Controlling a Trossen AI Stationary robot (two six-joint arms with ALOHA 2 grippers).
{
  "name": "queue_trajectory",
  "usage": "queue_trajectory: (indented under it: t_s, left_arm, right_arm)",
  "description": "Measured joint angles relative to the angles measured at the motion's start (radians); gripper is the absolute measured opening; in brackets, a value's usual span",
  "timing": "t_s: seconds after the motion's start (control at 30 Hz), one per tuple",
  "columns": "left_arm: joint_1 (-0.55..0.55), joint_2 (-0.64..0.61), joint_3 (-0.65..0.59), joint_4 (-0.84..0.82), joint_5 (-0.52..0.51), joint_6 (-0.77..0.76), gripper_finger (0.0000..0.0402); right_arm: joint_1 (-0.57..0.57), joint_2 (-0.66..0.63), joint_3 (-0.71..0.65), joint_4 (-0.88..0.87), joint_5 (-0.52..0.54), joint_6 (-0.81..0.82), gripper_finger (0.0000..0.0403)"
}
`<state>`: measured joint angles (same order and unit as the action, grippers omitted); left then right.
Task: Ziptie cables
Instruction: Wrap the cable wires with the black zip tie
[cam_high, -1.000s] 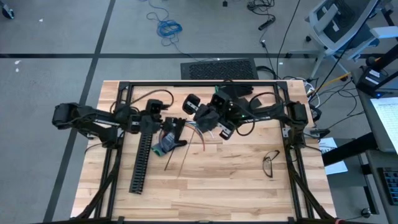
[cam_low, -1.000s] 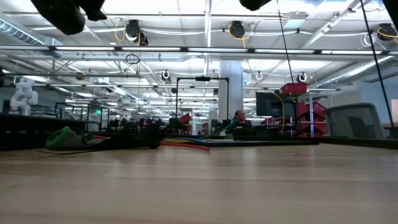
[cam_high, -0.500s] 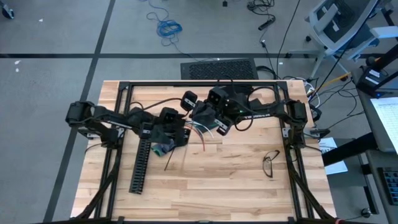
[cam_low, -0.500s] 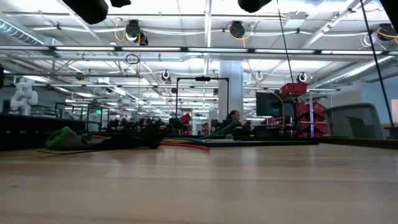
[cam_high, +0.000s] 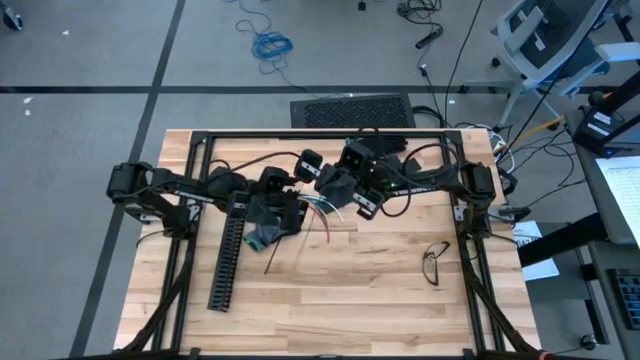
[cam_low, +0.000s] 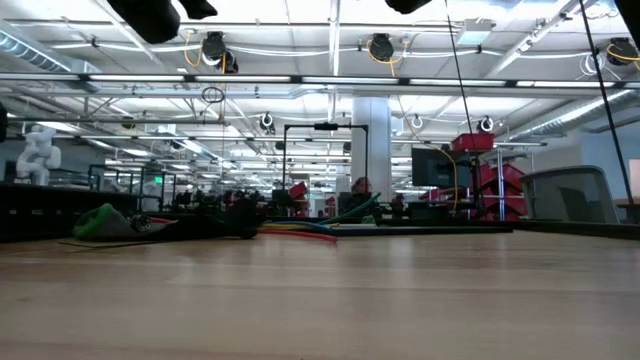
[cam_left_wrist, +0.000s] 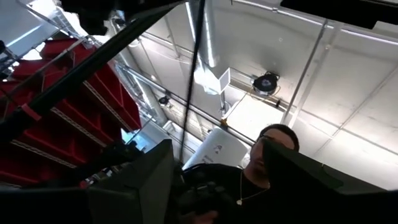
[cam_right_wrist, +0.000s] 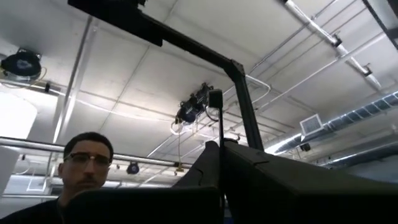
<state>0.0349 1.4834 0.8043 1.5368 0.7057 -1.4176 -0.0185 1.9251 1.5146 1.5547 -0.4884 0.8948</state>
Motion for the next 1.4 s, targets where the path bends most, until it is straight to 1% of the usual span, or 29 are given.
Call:
queue_trajectory:
  t_s: [0.17,0.27,0.4,0.53,0.6,0.9,1.03,1.4]
  left_arm:
    - [-0.001,0.0,0.0,-0.01,-0.01,0.002,0.024]
    - [-0.003,0.0,0.0,-0.024,-0.031,0.006,0.024]
    - [-0.008,0.0,0.0,-0.023,-0.037,-0.009,0.024]
    - [-0.03,0.0,0.0,-0.009,-0.037,-0.018,0.024]
    - [-0.04,0.0,0.0,0.017,-0.038,-0.04,0.024]
    - [-0.057,-0.002,0.016,0.018,-0.06,-0.053,0.024]
    - [-0.058,-0.002,0.016,0.018,-0.045,-0.094,0.024]
    - [-0.097,-0.007,0.016,0.027,-0.03,-0.097,0.024]
  right_arm:
    - [0.008,0.0,0.001,-0.002,0.092,-0.024,0.0]
    - [0.008,0.0,0.001,-0.023,0.109,-0.04,0.0]
    - [0.009,0.0,0.001,-0.051,0.17,-0.043,0.0]
    - [0.003,0.0,0.001,-0.063,0.169,-0.05,0.0]
    - [-0.003,0.0,0.001,-0.062,0.151,-0.045,0.0]
    - [-0.016,0.0,0.001,-0.076,0.144,-0.035,0.0]
    - [-0.014,0.0,0.001,-0.086,0.193,-0.011,0.0]
    - [-0.025,0.0,0.001,-0.129,0.226,0.06,0.0]
